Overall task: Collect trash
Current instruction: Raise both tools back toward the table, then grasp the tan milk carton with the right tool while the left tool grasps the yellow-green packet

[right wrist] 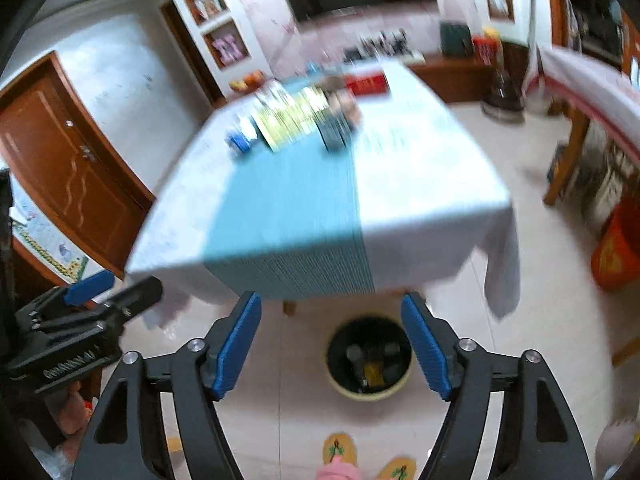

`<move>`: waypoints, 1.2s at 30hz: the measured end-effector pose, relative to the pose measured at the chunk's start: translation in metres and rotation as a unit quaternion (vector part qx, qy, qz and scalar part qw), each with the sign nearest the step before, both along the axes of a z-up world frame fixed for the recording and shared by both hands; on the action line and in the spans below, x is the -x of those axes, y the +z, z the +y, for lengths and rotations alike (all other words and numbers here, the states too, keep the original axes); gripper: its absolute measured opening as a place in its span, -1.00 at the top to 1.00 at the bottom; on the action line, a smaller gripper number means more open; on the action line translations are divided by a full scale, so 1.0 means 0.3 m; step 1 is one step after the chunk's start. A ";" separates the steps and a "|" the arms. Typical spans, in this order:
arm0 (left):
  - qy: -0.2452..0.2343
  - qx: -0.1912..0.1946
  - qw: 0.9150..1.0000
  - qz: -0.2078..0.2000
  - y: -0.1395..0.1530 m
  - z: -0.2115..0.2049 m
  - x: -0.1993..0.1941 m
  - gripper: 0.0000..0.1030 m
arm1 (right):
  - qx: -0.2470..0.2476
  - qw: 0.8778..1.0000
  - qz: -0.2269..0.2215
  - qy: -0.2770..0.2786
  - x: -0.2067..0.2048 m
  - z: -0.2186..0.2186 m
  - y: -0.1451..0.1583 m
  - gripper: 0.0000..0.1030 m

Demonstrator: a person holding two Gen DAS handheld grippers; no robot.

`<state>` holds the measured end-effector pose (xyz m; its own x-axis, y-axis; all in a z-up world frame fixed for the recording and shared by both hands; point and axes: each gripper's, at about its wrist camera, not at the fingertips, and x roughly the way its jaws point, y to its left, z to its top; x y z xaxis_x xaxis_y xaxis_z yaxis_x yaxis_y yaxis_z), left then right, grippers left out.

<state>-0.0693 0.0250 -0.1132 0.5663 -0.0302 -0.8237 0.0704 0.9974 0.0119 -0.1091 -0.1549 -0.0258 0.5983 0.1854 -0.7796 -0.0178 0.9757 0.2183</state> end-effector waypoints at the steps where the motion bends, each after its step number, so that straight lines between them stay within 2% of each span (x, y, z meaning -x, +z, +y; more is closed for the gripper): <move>1: -0.002 0.005 1.000 -0.007 0.067 0.013 0.008 -0.61 | 0.001 1.000 -0.014 0.005 -0.004 0.008 0.072 -0.52; 6: 0.001 -0.004 0.999 -0.047 0.313 0.035 0.009 -0.61 | 0.002 0.999 -0.045 0.013 -0.035 0.065 0.303 -0.52; 11: -0.005 0.004 0.997 -0.072 0.525 0.077 -0.037 -0.61 | 0.008 0.998 -0.068 0.003 -0.096 0.101 0.459 -0.52; 15: -0.007 0.030 0.996 -0.079 0.615 0.110 -0.085 -0.61 | 0.013 0.997 -0.079 0.001 -0.174 0.121 0.543 -0.52; 17: -0.015 0.054 0.995 -0.080 0.650 0.130 -0.126 -0.61 | 0.021 0.996 -0.081 -0.001 -0.216 0.126 0.560 -0.52; 19: -0.018 0.059 0.995 -0.082 0.668 0.137 -0.163 -0.61 | 0.028 0.996 -0.082 -0.005 -0.265 0.132 0.565 -0.52; 23: -0.027 0.026 0.995 -0.090 0.677 0.138 -0.264 -0.61 | 0.029 0.997 -0.076 -0.018 -0.375 0.133 0.528 -0.52; 25: -0.035 0.022 0.995 -0.090 0.669 0.138 -0.308 -0.61 | 0.031 0.997 -0.067 -0.027 -0.439 0.134 0.491 -0.52; 30: -0.050 0.007 0.995 -0.090 0.630 0.139 -0.442 -0.61 | 0.039 0.997 -0.039 -0.045 -0.633 0.127 0.344 -0.52; 36: -0.054 -0.016 0.995 -0.077 0.518 0.111 -0.652 -0.61 | 0.023 0.998 0.013 -0.050 -0.921 0.096 0.123 -0.52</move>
<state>0.1263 0.0583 0.0421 0.6803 -0.0727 -0.7293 0.1723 0.9831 0.0626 0.1674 -0.1261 0.0112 0.5919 0.0890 -0.8011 0.0849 0.9815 0.1718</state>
